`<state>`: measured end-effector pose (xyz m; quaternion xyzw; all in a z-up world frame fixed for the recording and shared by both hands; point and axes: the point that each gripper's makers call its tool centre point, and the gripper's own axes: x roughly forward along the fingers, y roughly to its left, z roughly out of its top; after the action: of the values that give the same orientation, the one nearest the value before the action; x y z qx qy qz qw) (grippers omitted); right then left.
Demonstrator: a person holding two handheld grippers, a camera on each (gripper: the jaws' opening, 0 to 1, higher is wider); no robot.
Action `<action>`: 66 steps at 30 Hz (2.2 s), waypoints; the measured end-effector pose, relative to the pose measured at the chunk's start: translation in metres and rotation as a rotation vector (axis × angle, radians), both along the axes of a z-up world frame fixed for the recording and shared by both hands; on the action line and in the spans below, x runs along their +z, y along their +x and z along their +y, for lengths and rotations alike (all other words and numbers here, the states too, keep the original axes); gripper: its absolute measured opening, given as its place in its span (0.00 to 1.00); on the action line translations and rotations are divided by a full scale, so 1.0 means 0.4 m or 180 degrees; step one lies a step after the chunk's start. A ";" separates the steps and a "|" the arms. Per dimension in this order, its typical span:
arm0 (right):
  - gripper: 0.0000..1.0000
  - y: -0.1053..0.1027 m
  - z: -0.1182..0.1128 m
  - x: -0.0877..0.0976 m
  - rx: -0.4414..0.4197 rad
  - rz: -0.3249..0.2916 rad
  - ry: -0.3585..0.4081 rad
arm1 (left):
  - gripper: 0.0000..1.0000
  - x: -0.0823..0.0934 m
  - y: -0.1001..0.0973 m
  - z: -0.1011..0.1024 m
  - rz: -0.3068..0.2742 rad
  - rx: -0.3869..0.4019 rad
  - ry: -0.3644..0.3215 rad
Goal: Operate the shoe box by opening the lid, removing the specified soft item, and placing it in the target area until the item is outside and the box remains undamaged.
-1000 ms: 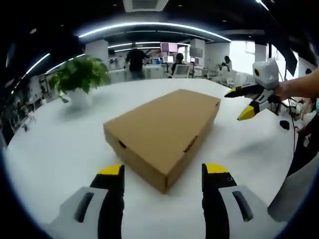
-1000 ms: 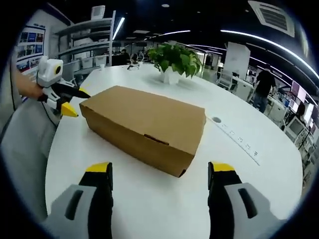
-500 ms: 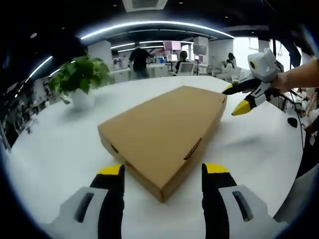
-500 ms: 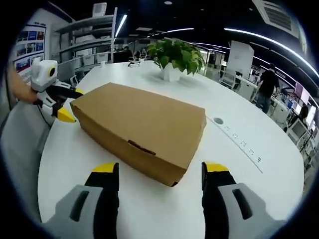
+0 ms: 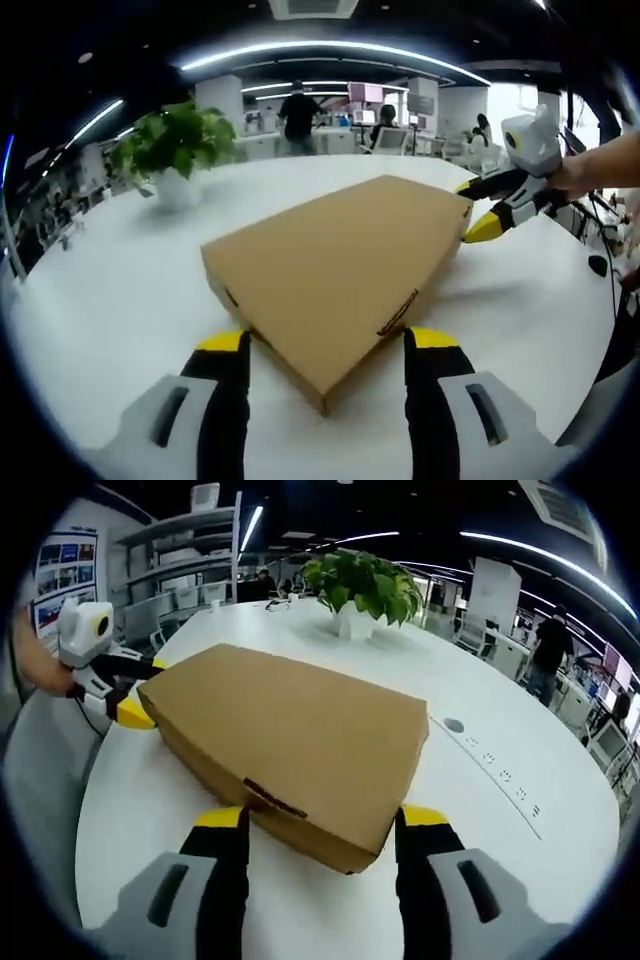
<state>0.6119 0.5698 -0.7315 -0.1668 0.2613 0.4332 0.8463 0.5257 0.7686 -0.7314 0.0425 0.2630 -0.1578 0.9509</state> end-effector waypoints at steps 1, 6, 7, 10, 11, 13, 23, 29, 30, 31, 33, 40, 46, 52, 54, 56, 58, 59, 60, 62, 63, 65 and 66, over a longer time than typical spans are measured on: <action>0.56 0.000 -0.001 0.000 -0.0017 0.0010 0.0007 | 0.62 0.000 0.000 0.000 0.0001 -0.0010 0.0000; 0.58 -0.001 0.004 0.001 -0.0111 0.0045 0.0069 | 0.61 0.001 0.000 0.000 0.0039 -0.0044 0.0003; 0.58 -0.002 0.004 0.001 -0.0117 0.0040 0.0065 | 0.61 0.001 -0.001 0.000 0.0043 -0.0050 0.0005; 0.58 -0.011 0.009 0.003 -0.0145 0.0042 0.0078 | 0.61 0.001 0.000 0.009 0.0068 -0.0077 0.0020; 0.58 -0.013 0.011 0.002 -0.0159 0.0040 0.0083 | 0.61 0.001 0.000 0.011 0.0074 -0.0087 0.0022; 0.58 -0.018 0.014 0.003 -0.0188 0.0045 0.0100 | 0.61 0.001 0.000 0.016 0.0095 -0.0114 0.0030; 0.58 -0.048 0.037 0.007 -0.0367 0.0104 0.0184 | 0.61 -0.005 -0.002 0.042 0.0179 -0.0241 0.0146; 0.58 -0.070 0.053 0.007 -0.0466 0.0115 0.0192 | 0.62 -0.006 -0.005 0.064 0.0212 -0.0306 0.0171; 0.58 -0.075 0.056 0.007 -0.0488 0.0109 0.0199 | 0.62 -0.006 -0.006 0.069 0.0218 -0.0327 0.0174; 0.58 -0.077 0.058 0.007 -0.0503 0.0106 0.0202 | 0.62 -0.005 -0.007 0.071 0.0222 -0.0342 0.0173; 0.58 -0.086 0.065 0.009 -0.0540 0.0104 0.0204 | 0.62 -0.005 -0.008 0.079 0.0230 -0.0386 0.0175; 0.57 -0.111 0.082 0.007 -0.0666 0.0100 0.0168 | 0.61 -0.005 -0.007 0.104 0.0254 -0.0543 0.0182; 0.55 -0.141 0.095 0.007 -0.0693 0.0091 0.0105 | 0.61 -0.005 0.000 0.129 0.0285 -0.0725 0.0206; 0.50 -0.158 0.100 0.008 -0.0819 0.0106 0.0129 | 0.61 -0.005 0.006 0.147 0.0317 -0.0896 0.0227; 0.50 -0.166 0.105 0.009 -0.0841 0.0114 0.0130 | 0.61 -0.005 0.008 0.152 0.0333 -0.0959 0.0236; 0.50 -0.172 0.110 0.009 -0.0858 0.0127 0.0135 | 0.61 -0.005 0.011 0.157 0.0349 -0.1004 0.0243; 0.51 -0.180 0.118 0.009 -0.0892 0.0150 0.0150 | 0.61 -0.006 0.015 0.165 0.0385 -0.1055 0.0227; 0.51 -0.186 0.123 0.009 -0.0906 0.0154 0.0150 | 0.61 -0.007 0.017 0.170 0.0398 -0.1091 0.0225; 0.51 -0.190 0.126 0.009 -0.0916 0.0154 0.0147 | 0.61 -0.007 0.018 0.172 0.0407 -0.1118 0.0228; 0.51 -0.199 0.132 0.008 -0.0954 0.0147 0.0146 | 0.61 -0.005 0.019 0.178 0.0432 -0.1185 0.0248; 0.51 -0.206 0.136 0.008 -0.0974 0.0140 0.0150 | 0.61 -0.006 0.022 0.183 0.0447 -0.1223 0.0260; 0.51 -0.212 0.141 0.008 -0.1018 0.0126 0.0153 | 0.61 -0.006 0.023 0.186 0.0461 -0.1256 0.0270; 0.50 -0.216 0.144 0.008 -0.1070 0.0121 0.0156 | 0.61 -0.006 0.024 0.190 0.0473 -0.1290 0.0281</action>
<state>0.5253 0.6276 -0.7282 -0.0918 0.2908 0.2949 0.9056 0.5351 0.8445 -0.7337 0.1243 0.3250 -0.3368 0.8749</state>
